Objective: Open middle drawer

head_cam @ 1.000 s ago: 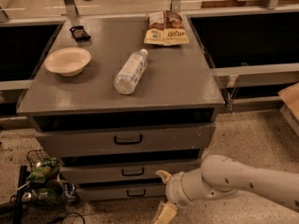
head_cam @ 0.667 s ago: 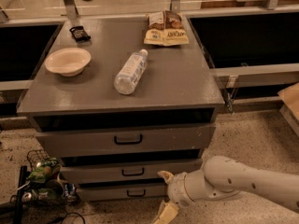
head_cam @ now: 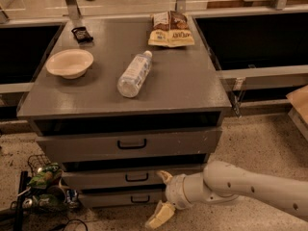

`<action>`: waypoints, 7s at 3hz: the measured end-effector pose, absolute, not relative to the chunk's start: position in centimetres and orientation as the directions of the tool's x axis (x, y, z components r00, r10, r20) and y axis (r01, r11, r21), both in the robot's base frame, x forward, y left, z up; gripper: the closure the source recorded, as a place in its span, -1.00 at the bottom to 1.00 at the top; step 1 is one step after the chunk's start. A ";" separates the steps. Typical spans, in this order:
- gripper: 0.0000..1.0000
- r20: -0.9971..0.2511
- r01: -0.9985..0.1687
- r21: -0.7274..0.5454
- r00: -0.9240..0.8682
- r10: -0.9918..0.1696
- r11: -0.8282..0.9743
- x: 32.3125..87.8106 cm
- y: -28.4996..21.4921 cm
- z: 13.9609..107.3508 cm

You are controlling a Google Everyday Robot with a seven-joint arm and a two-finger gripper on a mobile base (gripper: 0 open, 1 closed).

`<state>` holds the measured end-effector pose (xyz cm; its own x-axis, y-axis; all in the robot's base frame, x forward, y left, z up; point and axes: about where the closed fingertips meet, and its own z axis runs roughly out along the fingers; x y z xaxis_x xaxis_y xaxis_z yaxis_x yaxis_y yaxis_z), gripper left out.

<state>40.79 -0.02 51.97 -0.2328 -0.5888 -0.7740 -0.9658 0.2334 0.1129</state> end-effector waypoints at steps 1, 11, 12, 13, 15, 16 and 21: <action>-1.00 -0.808 -0.977 0.105 -0.192 -0.557 0.185 43.4 4.7 52.0; -1.00 -0.688 -0.981 0.142 -0.192 -0.700 0.130 44.0 11.0 44.1; -1.00 -0.680 -0.975 0.185 -0.214 -0.701 0.119 43.2 11.1 42.1; -1.00 -0.679 -0.974 0.196 -0.220 -0.701 0.115 42.9 11.1 41.8; -1.00 -0.696 -0.975 0.203 -0.212 -0.686 0.096 42.3 11.4 42.1; -1.00 -0.712 -0.977 0.206 -0.190 -0.676 0.058 41.3 11.4 42.9; -1.00 -0.733 -0.980 0.194 -0.178 -0.657 0.049 40.6 9.9 44.2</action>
Offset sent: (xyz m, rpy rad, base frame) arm 0.0385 0.0697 -0.0003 0.0709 -0.0235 0.0710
